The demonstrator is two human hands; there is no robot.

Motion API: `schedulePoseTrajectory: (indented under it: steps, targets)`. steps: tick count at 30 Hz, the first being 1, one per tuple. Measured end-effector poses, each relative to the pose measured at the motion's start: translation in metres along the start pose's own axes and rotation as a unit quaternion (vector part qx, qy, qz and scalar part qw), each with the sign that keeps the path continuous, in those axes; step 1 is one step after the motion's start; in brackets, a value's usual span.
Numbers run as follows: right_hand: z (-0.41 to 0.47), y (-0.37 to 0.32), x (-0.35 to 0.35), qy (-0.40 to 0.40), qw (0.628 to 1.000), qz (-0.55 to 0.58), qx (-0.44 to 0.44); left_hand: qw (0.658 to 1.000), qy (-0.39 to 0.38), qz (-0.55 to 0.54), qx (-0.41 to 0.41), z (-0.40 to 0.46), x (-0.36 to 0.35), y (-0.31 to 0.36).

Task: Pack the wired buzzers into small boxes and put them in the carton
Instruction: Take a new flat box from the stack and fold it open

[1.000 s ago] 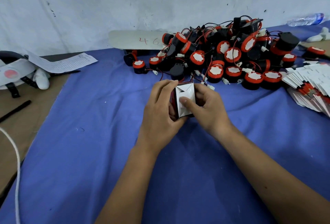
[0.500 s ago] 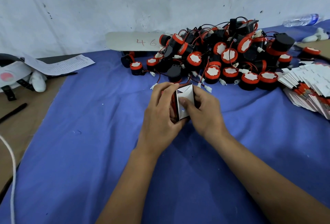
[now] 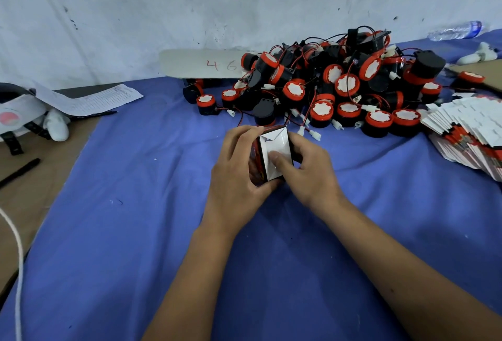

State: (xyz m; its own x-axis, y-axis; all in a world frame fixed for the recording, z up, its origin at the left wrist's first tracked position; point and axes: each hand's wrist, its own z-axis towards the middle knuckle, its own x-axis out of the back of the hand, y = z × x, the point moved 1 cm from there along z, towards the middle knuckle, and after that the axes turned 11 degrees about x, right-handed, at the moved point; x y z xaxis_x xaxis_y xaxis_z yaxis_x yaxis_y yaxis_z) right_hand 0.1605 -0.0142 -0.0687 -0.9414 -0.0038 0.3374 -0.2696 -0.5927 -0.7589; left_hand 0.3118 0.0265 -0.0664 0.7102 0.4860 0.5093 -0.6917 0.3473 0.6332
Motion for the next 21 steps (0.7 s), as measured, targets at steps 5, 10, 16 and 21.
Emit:
schedulePoseTrajectory:
  steps: [5, 10, 16, 21]
  targets:
    - [0.0, 0.001, -0.002, 0.019, 0.999, -0.03, -0.012, 1.0, 0.003, 0.006, -0.008, 0.0, -0.003, 0.0]
    - [-0.001, 0.001, -0.003, 0.024, 0.998, -0.055, -0.005, 1.0, -0.001, -0.002, -0.015, -0.001, -0.006, 0.002]
    - [0.003, 0.0, 0.001, 0.019, 0.987, 0.151, -0.051, 0.999, 0.006, -0.033, 0.01, 0.003, 0.0, -0.004]
    - [0.006, 0.002, 0.014, 0.001, 0.923, 0.358, -0.14, 0.997, -0.013, -0.057, 0.052, 0.004, 0.002, -0.015]
